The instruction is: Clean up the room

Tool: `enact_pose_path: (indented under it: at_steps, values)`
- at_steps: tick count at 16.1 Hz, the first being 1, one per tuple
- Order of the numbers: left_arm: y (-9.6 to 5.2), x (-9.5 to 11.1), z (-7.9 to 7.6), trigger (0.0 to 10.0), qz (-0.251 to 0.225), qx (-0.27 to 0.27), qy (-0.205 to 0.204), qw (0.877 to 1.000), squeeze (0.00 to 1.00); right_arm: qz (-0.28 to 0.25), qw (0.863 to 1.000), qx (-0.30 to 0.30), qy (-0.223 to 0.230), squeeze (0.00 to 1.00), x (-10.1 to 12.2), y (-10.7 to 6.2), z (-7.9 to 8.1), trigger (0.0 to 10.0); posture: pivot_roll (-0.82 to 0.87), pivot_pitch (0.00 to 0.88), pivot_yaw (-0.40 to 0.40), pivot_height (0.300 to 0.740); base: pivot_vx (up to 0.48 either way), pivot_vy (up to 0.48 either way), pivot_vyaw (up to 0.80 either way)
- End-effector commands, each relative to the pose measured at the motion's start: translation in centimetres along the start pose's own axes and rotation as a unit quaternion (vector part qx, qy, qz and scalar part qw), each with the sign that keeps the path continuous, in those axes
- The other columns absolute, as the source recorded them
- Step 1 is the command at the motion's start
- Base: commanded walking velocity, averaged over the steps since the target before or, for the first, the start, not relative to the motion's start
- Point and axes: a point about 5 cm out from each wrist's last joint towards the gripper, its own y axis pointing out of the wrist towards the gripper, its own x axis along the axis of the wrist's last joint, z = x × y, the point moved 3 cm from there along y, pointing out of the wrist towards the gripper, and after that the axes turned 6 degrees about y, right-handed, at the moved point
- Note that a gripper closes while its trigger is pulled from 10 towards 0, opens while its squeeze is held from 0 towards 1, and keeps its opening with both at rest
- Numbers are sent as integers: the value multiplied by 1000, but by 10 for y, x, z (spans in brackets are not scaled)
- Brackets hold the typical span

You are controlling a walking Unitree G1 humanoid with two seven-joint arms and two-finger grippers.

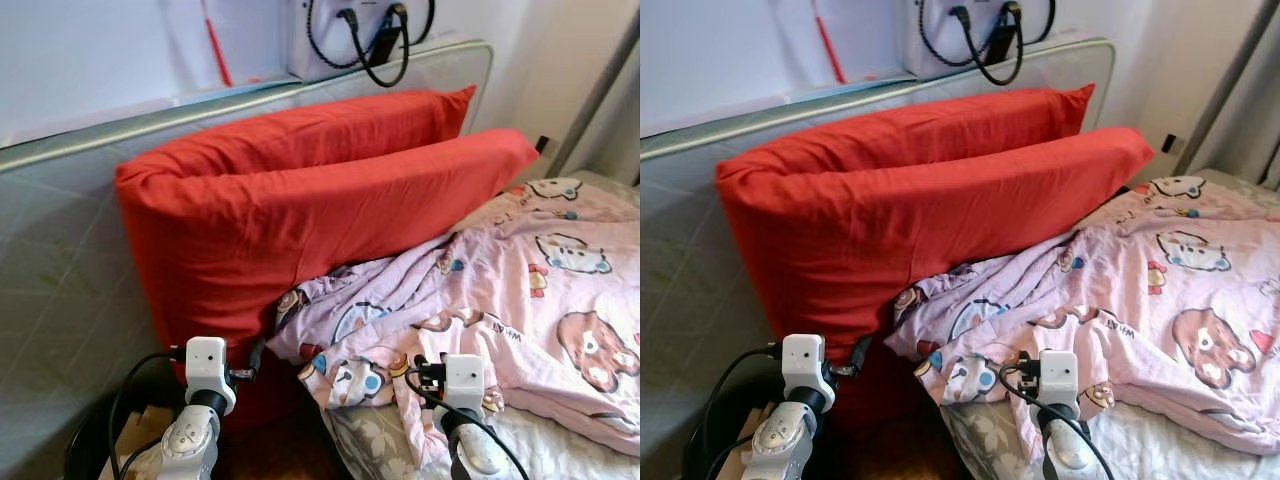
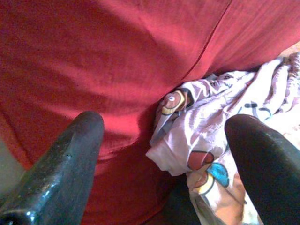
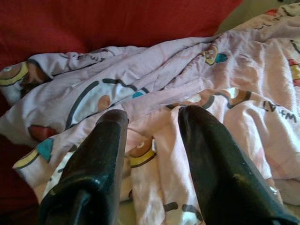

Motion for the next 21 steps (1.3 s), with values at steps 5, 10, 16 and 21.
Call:
enact_pose_path:
  at_steps: [5,10,16,21]
  values:
    - [4,7,1,10000,-9,5,-8,1000,0,11,1000,-3,-1,0,2,3,0,10000,-6,0,-23,671,0,0,0]
    - [7,10,2,10000,-13,7,-11,1000,0,4,1000,-17,-1,0,5,3,-5,10000,-2,0,-22,641,0,0,0]
    - [8,11,-4,10000,-11,-4,-15,1000,0,8,1000,-12,1,0,3,4,0,10000,1,0,-24,641,0,0,0]
    - [9,12,-8,10000,-10,-13,-24,1000,0,16,1000,-9,2,0,-1,2,-1,10000,1,0,-24,641,0,0,0]
